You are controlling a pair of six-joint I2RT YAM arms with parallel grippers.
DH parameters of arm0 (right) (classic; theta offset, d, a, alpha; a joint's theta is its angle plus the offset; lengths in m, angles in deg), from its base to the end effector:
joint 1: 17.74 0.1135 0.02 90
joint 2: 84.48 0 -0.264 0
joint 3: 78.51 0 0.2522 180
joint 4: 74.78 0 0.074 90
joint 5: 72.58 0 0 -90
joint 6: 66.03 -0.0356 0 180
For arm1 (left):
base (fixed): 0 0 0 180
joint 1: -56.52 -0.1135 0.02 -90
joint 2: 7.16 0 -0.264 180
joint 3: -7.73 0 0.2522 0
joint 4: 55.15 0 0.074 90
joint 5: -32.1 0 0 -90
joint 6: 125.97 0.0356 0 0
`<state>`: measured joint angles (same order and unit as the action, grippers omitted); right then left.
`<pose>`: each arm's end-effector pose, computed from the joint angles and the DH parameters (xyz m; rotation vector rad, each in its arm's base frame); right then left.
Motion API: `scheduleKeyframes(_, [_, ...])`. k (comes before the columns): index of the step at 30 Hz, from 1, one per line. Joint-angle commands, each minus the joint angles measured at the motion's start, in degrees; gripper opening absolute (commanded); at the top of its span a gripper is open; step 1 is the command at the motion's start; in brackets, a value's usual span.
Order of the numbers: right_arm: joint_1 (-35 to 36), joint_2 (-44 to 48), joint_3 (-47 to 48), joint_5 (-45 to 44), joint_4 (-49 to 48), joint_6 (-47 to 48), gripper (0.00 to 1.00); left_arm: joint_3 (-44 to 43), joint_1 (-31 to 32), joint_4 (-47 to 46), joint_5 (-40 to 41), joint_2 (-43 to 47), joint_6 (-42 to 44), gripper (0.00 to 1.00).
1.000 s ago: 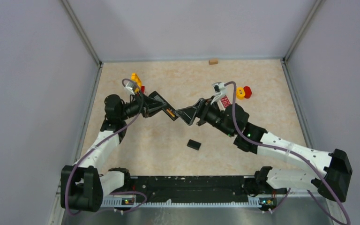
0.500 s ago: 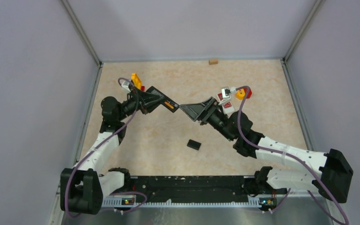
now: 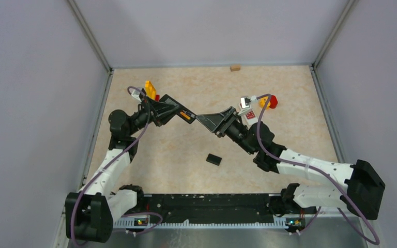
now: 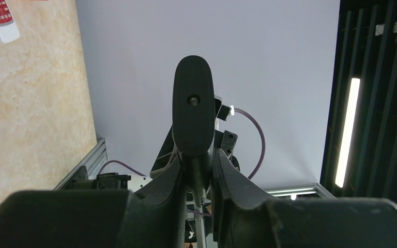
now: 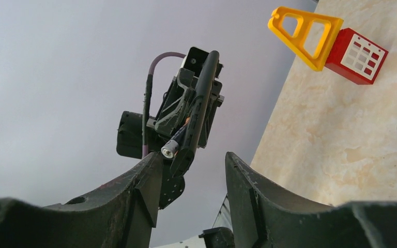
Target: Load the batteries into the remote control
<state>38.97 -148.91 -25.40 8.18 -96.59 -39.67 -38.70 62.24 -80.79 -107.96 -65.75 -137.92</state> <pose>0.1478 0.2148 0.3220 0.2508 1.5812 1.5978 0.2193 -0.0494 0.3083 -0.5452 1.7308 -2.0287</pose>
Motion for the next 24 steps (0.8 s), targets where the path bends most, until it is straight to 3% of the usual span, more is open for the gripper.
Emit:
scheduleKeyframes(1, [-0.30,-1.12,2.05,1.00,-2.67,-0.41,0.49,0.31,0.18,-3.80,-0.02,1.63,-0.44,0.00])
scheduleKeyframes(15, [-0.36,-2.35,3.43,1.08,0.03,-0.70,0.47,-1.71,0.26,1.00,-0.47,3.42,4.73,0.00])
scheduleKeyframes(19, [-0.29,-1.32,1.92,0.88,-1.48,0.00,0.57,-1.83,0.26,2.02,-0.07,3.35,5.60,0.00])
scheduleKeyframes(24, [-0.33,-0.66,-0.08,1.55,-5.78,0.50,0.59,-1.88,0.26,2.10,0.06,2.89,5.85,0.00])
